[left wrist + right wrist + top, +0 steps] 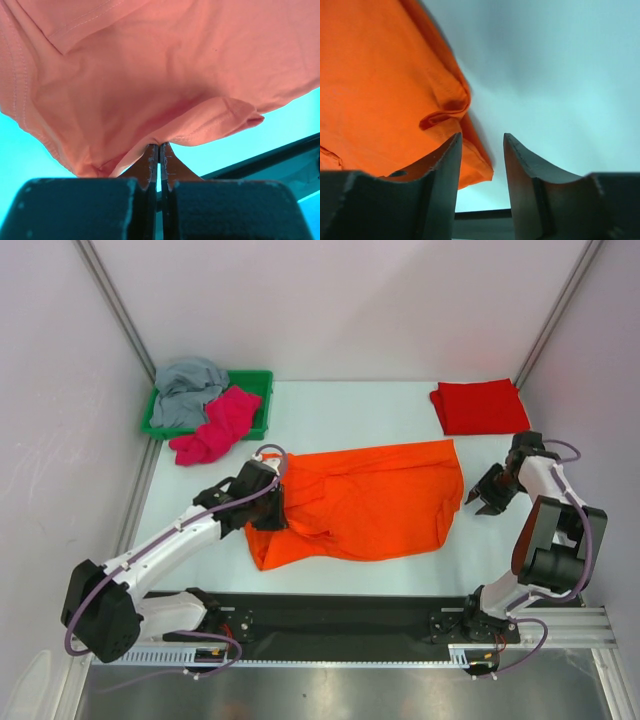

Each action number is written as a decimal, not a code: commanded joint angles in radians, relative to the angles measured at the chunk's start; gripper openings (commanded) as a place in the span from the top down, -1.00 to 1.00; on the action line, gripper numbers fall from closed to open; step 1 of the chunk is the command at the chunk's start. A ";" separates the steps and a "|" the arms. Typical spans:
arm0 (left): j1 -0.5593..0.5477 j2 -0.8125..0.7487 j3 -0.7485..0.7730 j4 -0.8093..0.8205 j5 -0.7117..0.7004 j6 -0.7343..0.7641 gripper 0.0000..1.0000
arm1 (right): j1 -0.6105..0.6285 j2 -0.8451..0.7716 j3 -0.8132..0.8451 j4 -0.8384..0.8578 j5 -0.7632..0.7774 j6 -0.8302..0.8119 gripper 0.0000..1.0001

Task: Fold and stack the t-shirts
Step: Fold the tshirt

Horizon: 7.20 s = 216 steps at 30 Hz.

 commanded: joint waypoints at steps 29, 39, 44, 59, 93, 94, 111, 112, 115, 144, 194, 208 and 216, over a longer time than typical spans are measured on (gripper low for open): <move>0.013 0.047 0.060 0.004 0.024 -0.023 0.99 | -0.003 0.085 -0.144 0.270 -0.355 -0.007 0.32; 0.018 0.025 0.061 -0.007 0.010 -0.014 0.99 | 0.025 0.074 -0.084 0.202 -0.249 0.009 0.95; 0.019 -0.011 0.083 -0.025 0.001 0.052 0.99 | 0.019 0.016 -0.051 0.036 -0.094 0.005 1.00; 0.018 -0.240 -0.008 -0.062 -0.028 0.029 0.99 | -0.037 -0.145 -0.041 -0.304 0.263 0.091 1.00; 0.128 0.359 0.612 -0.128 -0.107 0.205 0.99 | 0.052 0.341 0.468 -0.212 0.130 -0.066 1.00; 0.137 0.382 0.650 -0.132 -0.105 0.208 0.99 | 0.054 0.352 0.489 -0.210 0.129 -0.067 1.00; 0.209 0.619 0.834 -0.132 -0.062 0.221 0.99 | 0.108 0.543 0.732 -0.267 0.110 -0.101 1.00; 0.213 0.632 0.842 -0.135 -0.065 0.222 0.99 | 0.108 0.557 0.745 -0.275 0.112 -0.103 1.00; 0.222 0.648 0.856 -0.142 -0.073 0.224 0.99 | 0.109 0.573 0.772 -0.281 0.112 -0.103 0.99; 0.282 0.804 0.997 -0.168 -0.064 0.247 0.69 | 0.129 0.705 0.934 -0.328 0.106 -0.100 0.81; 0.459 0.185 -0.055 0.121 0.125 -0.074 -0.13 | 0.266 0.073 0.253 -0.200 0.095 -0.096 -0.24; 0.545 0.215 -0.089 0.131 0.123 -0.092 0.81 | 0.106 0.105 0.174 -0.152 0.023 -0.054 -0.17; 0.548 0.245 -0.097 0.159 0.173 -0.083 0.99 | 0.014 0.145 0.135 -0.097 -0.016 -0.067 -0.14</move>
